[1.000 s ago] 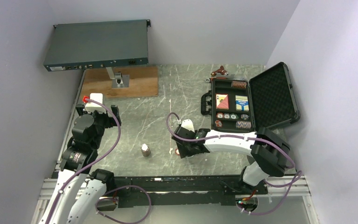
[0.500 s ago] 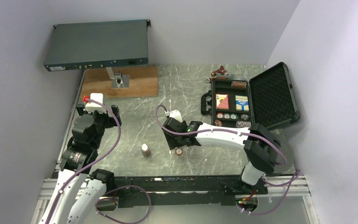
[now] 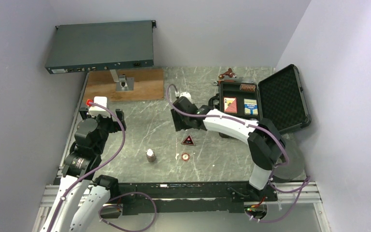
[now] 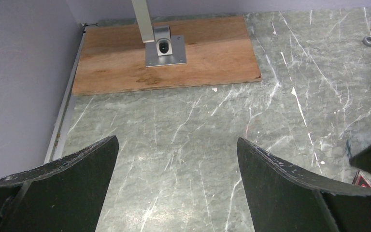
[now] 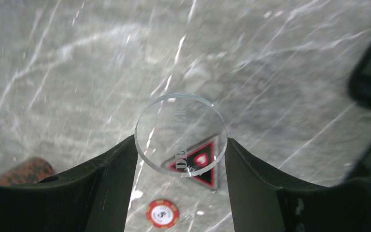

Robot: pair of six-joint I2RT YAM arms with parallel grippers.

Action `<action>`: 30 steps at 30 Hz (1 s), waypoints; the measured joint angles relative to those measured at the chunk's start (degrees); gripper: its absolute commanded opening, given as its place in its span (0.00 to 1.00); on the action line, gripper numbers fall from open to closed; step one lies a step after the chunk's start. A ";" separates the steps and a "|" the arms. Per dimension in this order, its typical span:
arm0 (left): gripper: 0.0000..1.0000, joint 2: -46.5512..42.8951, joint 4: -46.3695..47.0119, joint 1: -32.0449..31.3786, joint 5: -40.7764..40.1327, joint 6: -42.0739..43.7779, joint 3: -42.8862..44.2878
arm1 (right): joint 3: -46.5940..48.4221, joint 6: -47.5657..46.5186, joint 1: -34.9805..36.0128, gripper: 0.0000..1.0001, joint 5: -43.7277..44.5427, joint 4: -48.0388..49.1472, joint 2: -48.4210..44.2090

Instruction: Pack up texas hold em set

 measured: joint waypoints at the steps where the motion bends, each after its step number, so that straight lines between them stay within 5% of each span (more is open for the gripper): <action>1: 0.99 0.00 0.00 0.00 0.02 0.00 0.00 | 0.66 -0.46 -0.96 0.47 0.00 0.02 0.00; 30: 0.99 -0.02 0.00 0.00 1.51 -0.07 0.00 | 2.05 -6.40 -37.62 0.47 2.21 -0.11 -2.78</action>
